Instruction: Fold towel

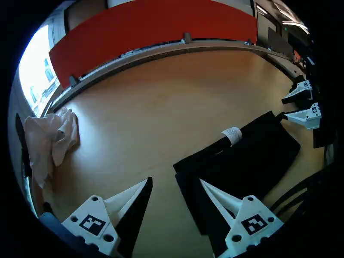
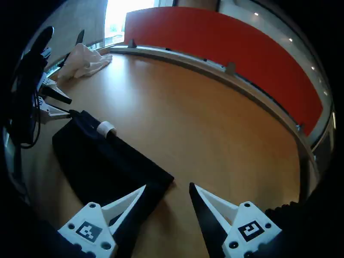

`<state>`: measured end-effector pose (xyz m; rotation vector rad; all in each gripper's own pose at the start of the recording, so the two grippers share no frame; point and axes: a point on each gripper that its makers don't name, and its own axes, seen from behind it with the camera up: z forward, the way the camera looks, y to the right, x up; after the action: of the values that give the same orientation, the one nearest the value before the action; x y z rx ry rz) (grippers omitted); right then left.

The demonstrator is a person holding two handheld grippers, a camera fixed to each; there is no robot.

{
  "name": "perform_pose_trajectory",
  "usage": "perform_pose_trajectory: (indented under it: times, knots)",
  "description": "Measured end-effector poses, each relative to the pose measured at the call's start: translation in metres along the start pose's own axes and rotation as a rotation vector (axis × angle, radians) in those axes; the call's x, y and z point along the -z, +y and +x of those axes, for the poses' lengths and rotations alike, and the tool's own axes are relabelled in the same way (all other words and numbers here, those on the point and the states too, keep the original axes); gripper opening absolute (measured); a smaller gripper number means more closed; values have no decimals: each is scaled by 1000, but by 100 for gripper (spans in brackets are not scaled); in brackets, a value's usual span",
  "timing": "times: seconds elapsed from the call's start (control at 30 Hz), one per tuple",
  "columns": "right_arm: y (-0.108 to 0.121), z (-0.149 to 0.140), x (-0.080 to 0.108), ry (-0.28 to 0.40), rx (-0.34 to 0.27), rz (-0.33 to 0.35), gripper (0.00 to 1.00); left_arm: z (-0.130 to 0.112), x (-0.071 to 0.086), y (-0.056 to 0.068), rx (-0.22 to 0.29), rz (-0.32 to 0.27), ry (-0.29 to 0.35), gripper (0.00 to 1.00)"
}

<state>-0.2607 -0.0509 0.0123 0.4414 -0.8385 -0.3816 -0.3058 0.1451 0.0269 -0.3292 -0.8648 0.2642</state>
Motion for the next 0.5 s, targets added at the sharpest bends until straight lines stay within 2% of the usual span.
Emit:
perform_pose_trajectory:
  times: [0.1,0.2,0.23,0.33,0.5]
  knots:
    - [4,3,1,9,4,-14,69,4,2,-4,6,7,8,71]
    - [7,6,3,18,9,-26,71,8,4,-7,9,15,18,87]
    - [8,7,4,22,10,-28,75,9,5,-8,10,16,22,92]
    - [8,9,8,31,11,-29,94,10,8,-10,15,18,34,94]
    - [4,9,17,46,6,-28,94,7,18,-9,29,6,39,94]
